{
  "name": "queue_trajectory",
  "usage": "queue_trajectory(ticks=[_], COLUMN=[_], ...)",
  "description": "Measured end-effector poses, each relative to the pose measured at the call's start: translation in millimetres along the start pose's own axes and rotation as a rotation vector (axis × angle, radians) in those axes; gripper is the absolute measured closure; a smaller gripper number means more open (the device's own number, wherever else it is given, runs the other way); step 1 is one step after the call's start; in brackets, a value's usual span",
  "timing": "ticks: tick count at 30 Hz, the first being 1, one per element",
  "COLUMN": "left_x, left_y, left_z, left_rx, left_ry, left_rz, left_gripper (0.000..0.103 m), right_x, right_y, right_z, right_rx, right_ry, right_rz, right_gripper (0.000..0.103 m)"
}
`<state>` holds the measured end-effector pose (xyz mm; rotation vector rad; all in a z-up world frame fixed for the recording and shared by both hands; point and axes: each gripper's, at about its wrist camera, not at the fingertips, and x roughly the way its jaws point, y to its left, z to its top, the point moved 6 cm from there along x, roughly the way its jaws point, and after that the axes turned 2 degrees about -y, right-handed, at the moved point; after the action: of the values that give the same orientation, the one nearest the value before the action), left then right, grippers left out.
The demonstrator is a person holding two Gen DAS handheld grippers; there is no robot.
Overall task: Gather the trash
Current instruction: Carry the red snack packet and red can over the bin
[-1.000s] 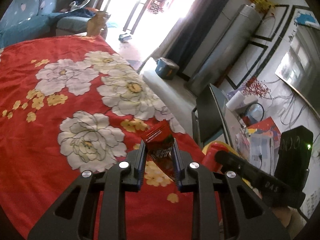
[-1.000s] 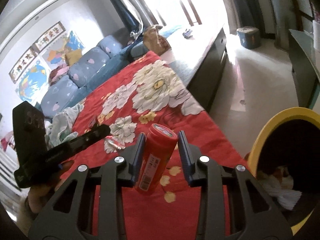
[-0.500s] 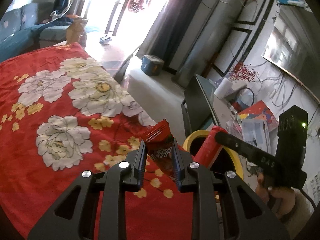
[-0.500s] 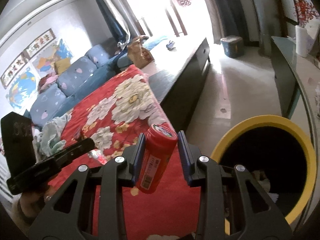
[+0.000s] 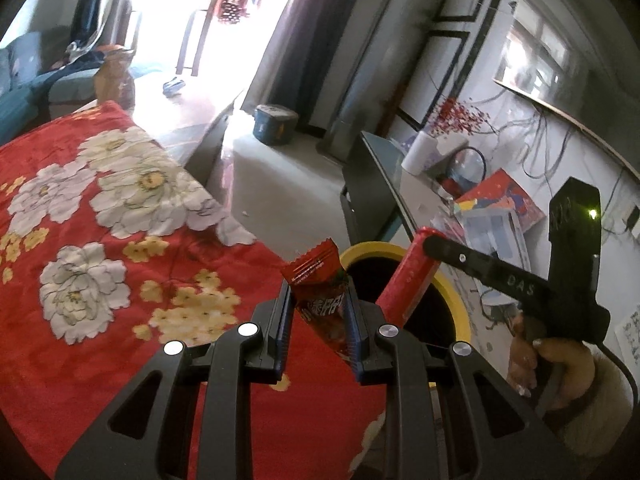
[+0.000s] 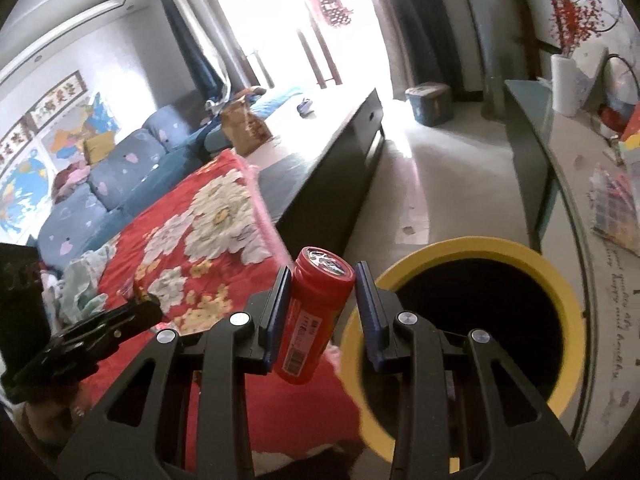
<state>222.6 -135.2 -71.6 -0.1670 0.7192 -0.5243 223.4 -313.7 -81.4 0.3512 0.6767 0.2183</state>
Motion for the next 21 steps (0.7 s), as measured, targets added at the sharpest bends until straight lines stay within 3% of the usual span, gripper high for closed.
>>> queue_trajectory(ticks=[9, 21], left_x=[12.1, 29.5], left_y=[-36.7, -79.3], left_z=[-5.1, -16.1], left_rx=[0.071, 0.153], left_ry=[0.021, 0.055], left_rz=[-0.033, -0.062], left_gripper=[0.081, 0.081], right_x=[-20.5, -37.8], right_y=[-37.0, -84.1], right_z=[9.7, 14.0], right_rx=[0.016, 0.101], right_ry=[-0.059, -0.104], right_rz=[-0.098, -0.162], right_gripper=[0.077, 0.077])
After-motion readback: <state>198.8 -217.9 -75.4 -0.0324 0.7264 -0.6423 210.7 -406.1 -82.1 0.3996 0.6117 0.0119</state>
